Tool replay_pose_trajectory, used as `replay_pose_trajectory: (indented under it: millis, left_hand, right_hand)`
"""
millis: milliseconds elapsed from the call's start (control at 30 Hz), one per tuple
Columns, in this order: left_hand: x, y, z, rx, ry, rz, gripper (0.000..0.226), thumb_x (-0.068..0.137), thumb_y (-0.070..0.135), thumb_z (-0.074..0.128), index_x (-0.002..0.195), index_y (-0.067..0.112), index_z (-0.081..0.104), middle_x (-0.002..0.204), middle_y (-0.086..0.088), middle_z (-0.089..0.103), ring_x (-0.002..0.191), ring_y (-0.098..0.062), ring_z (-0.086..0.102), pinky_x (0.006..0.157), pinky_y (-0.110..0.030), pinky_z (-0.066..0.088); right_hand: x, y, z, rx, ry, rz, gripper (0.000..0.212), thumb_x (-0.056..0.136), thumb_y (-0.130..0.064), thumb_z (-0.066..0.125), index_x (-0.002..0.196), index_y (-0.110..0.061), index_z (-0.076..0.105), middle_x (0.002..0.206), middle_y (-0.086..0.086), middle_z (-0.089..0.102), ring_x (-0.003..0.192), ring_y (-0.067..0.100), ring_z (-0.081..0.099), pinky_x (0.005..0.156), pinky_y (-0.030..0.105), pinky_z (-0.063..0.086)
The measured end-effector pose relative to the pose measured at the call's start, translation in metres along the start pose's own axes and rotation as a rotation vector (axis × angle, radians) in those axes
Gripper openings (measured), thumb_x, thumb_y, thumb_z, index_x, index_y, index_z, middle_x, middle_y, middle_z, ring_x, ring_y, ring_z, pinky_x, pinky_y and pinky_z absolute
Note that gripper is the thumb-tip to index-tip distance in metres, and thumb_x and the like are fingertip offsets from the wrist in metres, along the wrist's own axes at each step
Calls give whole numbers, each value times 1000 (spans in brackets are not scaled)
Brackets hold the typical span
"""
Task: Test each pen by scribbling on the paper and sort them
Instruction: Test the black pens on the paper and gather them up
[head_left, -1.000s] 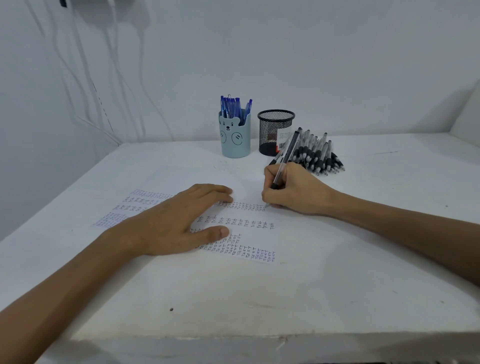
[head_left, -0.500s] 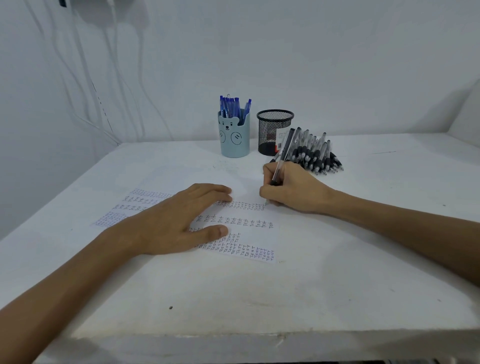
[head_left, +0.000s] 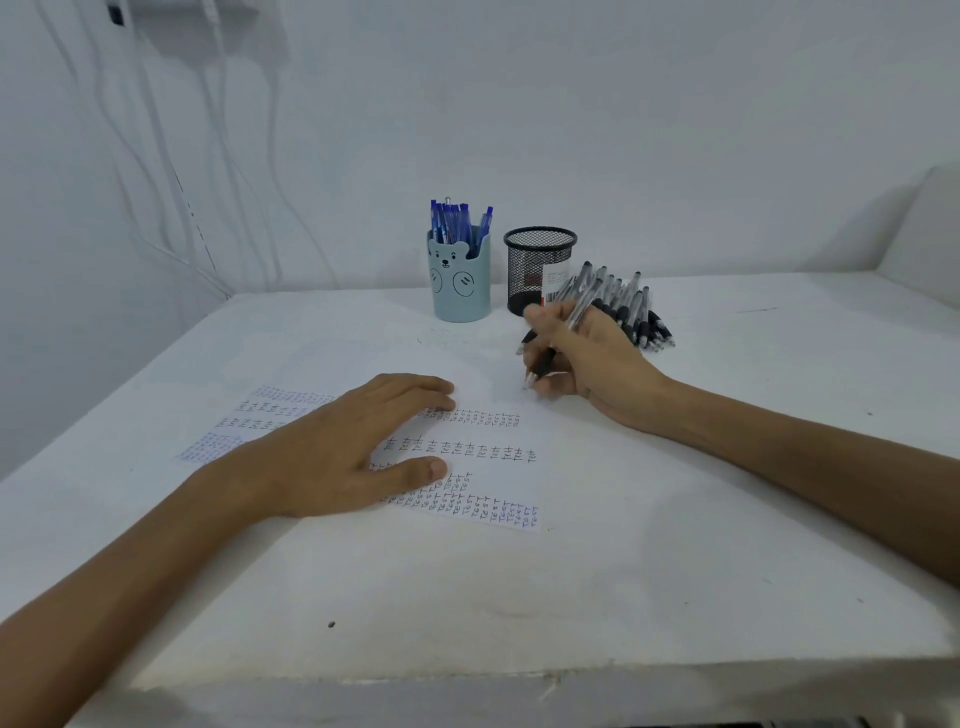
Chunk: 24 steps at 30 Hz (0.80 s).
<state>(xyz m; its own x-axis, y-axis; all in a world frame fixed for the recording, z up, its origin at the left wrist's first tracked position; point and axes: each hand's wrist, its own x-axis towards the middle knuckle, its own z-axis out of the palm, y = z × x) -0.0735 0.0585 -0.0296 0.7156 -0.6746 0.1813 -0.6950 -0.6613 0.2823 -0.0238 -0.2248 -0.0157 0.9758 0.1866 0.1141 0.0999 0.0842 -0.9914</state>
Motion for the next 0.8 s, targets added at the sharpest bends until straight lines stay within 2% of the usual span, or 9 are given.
replay_pose_trajectory:
  millis: [133, 333, 400, 467, 533, 600, 667, 733, 800]
  left_hand:
    - [0, 1, 0, -8, -4, -8, 69, 94, 72, 45, 151, 34, 42, 157, 32, 29, 148, 6, 26, 116, -8, 22]
    - [0, 0, 0, -6, -2, -8, 68, 94, 73, 44, 151, 35, 41, 156, 34, 28, 147, 8, 26, 114, -6, 21]
    - [0, 1, -1, -9, -5, -10, 68, 94, 73, 45, 151, 36, 41, 156, 35, 27, 147, 8, 26, 114, -6, 22]
    - [0, 2, -1, -11, -16, -15, 67, 95, 72, 45, 151, 37, 40, 156, 35, 27, 147, 9, 25, 114, -6, 21]
    - [0, 2, -2, -14, -16, -20, 66, 95, 71, 46, 151, 36, 40, 157, 35, 27, 147, 9, 25, 115, -7, 22]
    - [0, 1, -1, -18, -11, -16, 66, 96, 70, 47, 151, 37, 40, 157, 35, 27, 148, 8, 25, 116, -11, 24]
    - [0, 2, -2, -20, -9, -19, 64, 96, 67, 49, 151, 37, 40, 156, 35, 27, 147, 9, 25, 116, -9, 23]
    - [0, 3, -2, -18, -11, -20, 63, 96, 64, 51, 151, 37, 40, 156, 35, 27, 147, 10, 25, 114, -5, 21]
    - [-1, 2, -2, -13, -11, -20, 62, 96, 64, 51, 151, 37, 40, 156, 35, 28, 147, 10, 25, 114, -4, 20]
  right_hand:
    - [-3, -5, 0, 70, 40, 77, 34, 106, -41, 48, 110, -8, 54, 77, 16, 67, 57, 21, 65, 49, 30, 56]
    - [-4, -8, 0, -34, 15, 6, 39, 98, -45, 60, 97, -6, 56, 79, 19, 69, 55, 26, 70, 50, 28, 58]
    - [1, -18, 1, -81, 44, -22, 42, 98, -46, 60, 97, -4, 61, 73, 18, 71, 52, 25, 69, 51, 27, 59]
    - [9, -32, -2, -153, 110, -34, 45, 99, -46, 59, 98, -1, 64, 62, 12, 70, 47, 21, 67, 45, 22, 54]
    - [19, -46, -9, -313, 168, 1, 49, 99, -46, 60, 95, 2, 65, 53, 8, 66, 37, 14, 59, 38, 18, 45]
    - [29, -52, -22, -545, 215, 19, 53, 99, -46, 61, 73, 0, 62, 43, 3, 61, 30, 9, 49, 36, 16, 39]
    - [39, -53, -35, -786, 254, 5, 55, 100, -39, 61, 58, -4, 57, 36, -1, 56, 27, 8, 47, 37, 13, 38]
    - [51, -52, -44, -967, 282, 16, 48, 98, -28, 61, 56, -6, 55, 34, -3, 54, 28, 6, 50, 37, 11, 38]
    - [63, -50, -49, -1103, 300, 30, 44, 95, -24, 61, 55, -8, 53, 41, 0, 56, 36, 11, 52, 44, 15, 44]
